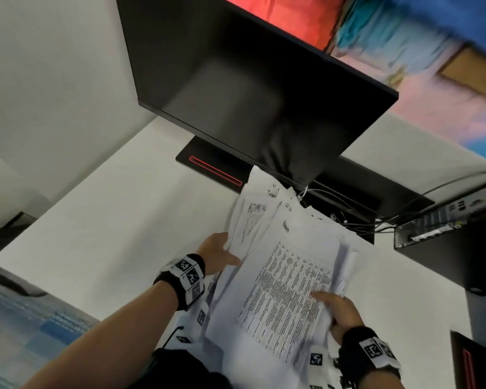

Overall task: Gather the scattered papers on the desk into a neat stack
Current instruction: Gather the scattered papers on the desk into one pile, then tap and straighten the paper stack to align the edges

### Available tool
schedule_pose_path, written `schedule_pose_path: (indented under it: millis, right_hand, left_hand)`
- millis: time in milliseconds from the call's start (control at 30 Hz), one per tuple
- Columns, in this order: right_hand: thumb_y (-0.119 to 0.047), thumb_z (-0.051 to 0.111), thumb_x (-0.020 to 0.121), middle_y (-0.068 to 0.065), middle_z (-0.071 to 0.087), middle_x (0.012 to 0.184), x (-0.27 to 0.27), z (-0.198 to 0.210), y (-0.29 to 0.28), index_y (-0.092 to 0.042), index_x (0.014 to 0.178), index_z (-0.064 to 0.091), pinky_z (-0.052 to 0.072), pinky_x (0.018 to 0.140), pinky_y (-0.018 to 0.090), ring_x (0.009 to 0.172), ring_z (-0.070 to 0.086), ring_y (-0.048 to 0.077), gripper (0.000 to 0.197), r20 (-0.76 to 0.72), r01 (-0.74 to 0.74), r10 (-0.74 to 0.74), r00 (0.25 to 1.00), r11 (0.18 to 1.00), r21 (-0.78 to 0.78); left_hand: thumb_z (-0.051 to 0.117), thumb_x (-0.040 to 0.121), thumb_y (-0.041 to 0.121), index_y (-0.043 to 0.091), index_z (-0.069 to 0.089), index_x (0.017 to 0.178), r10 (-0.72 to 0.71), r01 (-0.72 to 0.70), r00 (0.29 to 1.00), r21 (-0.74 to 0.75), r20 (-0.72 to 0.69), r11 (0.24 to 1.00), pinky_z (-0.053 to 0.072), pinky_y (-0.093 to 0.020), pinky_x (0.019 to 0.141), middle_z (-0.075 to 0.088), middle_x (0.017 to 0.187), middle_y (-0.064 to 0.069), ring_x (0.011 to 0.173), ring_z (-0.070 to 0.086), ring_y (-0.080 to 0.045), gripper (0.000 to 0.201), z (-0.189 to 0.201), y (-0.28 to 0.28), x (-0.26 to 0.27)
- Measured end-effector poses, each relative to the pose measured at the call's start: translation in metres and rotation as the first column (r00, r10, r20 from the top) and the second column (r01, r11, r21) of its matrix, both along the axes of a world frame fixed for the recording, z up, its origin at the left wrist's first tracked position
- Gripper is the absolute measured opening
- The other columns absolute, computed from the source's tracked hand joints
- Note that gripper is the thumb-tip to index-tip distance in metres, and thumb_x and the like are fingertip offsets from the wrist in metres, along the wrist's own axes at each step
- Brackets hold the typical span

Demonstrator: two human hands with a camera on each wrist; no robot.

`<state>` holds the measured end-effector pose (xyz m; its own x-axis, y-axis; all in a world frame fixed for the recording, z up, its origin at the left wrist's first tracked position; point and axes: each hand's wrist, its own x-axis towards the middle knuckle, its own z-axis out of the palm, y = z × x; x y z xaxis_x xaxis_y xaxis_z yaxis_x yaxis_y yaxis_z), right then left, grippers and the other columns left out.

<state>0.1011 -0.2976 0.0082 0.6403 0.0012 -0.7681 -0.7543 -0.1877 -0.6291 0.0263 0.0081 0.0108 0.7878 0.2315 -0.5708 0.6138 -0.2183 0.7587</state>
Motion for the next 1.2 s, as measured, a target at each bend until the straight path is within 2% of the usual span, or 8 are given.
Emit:
schedule_pose_path:
  millis: [133, 267, 367, 467, 667, 900, 1067, 1200]
  right_hand:
    - [-0.005, 0.072, 0.083, 0.017, 0.072, 0.095, -0.023, 0.039, -0.023, -0.001, 0.105, 0.067, 0.043, 0.102, 0.045, 0.091, 0.067, 0.038, 0.023, -0.038, 0.102, -0.095, 0.995, 0.966, 0.236]
    - [-0.012, 0.092, 0.056, 0.023, 0.071, 0.124, -0.029, 0.037, -0.051, -0.008, 0.132, 0.064, 0.045, 0.102, 0.062, 0.109, 0.070, 0.040, 0.081, -0.069, 0.224, -0.220, 0.973, 0.835, 0.503]
    - [-0.007, 0.070, 0.083, 0.021, 0.073, 0.118, -0.033, 0.037, -0.024, -0.002, 0.122, 0.067, 0.059, 0.087, 0.048, 0.095, 0.077, 0.033, 0.039, -0.057, 0.197, -0.191, 0.980, 0.880, 0.433]
    - [-0.003, 0.069, 0.079, 0.031, 0.068, 0.124, -0.035, 0.043, 0.008, 0.010, 0.126, 0.063, 0.057, 0.088, 0.051, 0.105, 0.072, 0.042, 0.049, 0.050, 0.095, -0.122, 0.991, 0.922, 0.375]
    - [0.005, 0.059, 0.087, 0.025, 0.077, 0.097, -0.035, 0.101, -0.004, 0.014, 0.107, 0.069, 0.061, 0.067, 0.036, 0.086, 0.078, 0.031, 0.024, 0.383, -0.032, -0.157, 0.910, 0.896, 0.444]
    - [-0.007, 0.083, 0.074, 0.009, 0.076, 0.082, -0.004, 0.187, 0.026, -0.001, 0.096, 0.061, 0.059, 0.078, 0.034, 0.084, 0.076, 0.022, 0.032, 0.734, -0.253, -0.247, 0.632, 0.830, 0.497]
    - [-0.027, 0.097, 0.052, 0.012, 0.077, 0.107, -0.005, 0.153, 0.040, -0.003, 0.122, 0.064, 0.054, 0.097, 0.040, 0.101, 0.074, 0.025, 0.081, 0.709, -0.228, -0.144, 0.691, 0.887, 0.401]
    - [-0.026, 0.093, 0.060, 0.007, 0.076, 0.118, -0.009, 0.107, 0.059, -0.009, 0.127, 0.064, 0.049, 0.104, 0.049, 0.111, 0.071, 0.022, 0.075, 0.650, -0.232, 0.014, 0.760, 0.940, 0.251]
  left_hand:
    - [0.083, 0.078, 0.012, 0.014, 0.068, 0.110, -0.090, 0.117, 0.984, -0.176, 0.153, 0.977, 0.056, -0.019, 0.085, 0.073, 0.103, 0.007, 0.092, 0.069, -0.008, 0.036, 0.035, 0.003, -0.011]
    - [0.087, 0.069, 0.027, 0.027, 0.067, 0.119, -0.024, 0.116, 0.969, -0.367, 0.246, 0.923, 0.056, -0.022, 0.088, 0.076, 0.112, 0.009, 0.103, 0.072, -0.007, 0.054, 0.062, 0.013, -0.019]
    - [0.088, 0.069, 0.023, 0.036, 0.065, 0.112, -0.116, 0.203, 0.956, -0.322, 0.269, 0.925, 0.055, -0.017, 0.086, 0.075, 0.107, 0.016, 0.100, 0.069, 0.001, 0.051, 0.067, -0.006, -0.014]
    - [0.086, 0.074, 0.015, 0.020, 0.069, 0.112, -0.200, 0.249, 0.946, -0.174, 0.255, 0.953, 0.056, -0.031, 0.094, 0.074, 0.110, 0.004, 0.103, 0.070, -0.013, 0.042, 0.067, -0.031, -0.007]
    - [0.091, 0.066, 0.015, 0.016, 0.069, 0.118, 0.054, 0.087, 0.890, -0.286, 0.452, 0.954, 0.054, -0.043, 0.098, 0.075, 0.116, -0.005, 0.110, 0.070, -0.020, 0.056, 0.106, 0.001, -0.024]
    - [0.088, 0.054, 0.017, 0.027, 0.065, 0.111, 0.287, -0.114, 0.606, -0.276, 0.742, 0.954, 0.059, -0.025, 0.087, 0.074, 0.112, 0.006, 0.109, 0.070, -0.009, 0.062, 0.180, 0.018, -0.016]
    - [0.085, 0.064, -0.004, 0.015, 0.065, 0.105, 0.289, -0.130, 0.646, -0.271, 0.707, 0.954, 0.052, -0.003, 0.069, 0.076, 0.081, 0.023, 0.083, 0.070, 0.014, 0.048, 0.162, 0.018, -0.011]
    - [0.092, 0.062, 0.005, 0.006, 0.065, 0.118, 0.262, -0.145, 0.707, -0.228, 0.657, 0.963, 0.061, -0.036, 0.085, 0.077, 0.109, -0.007, 0.100, 0.074, -0.020, 0.062, 0.121, 0.014, 0.005]
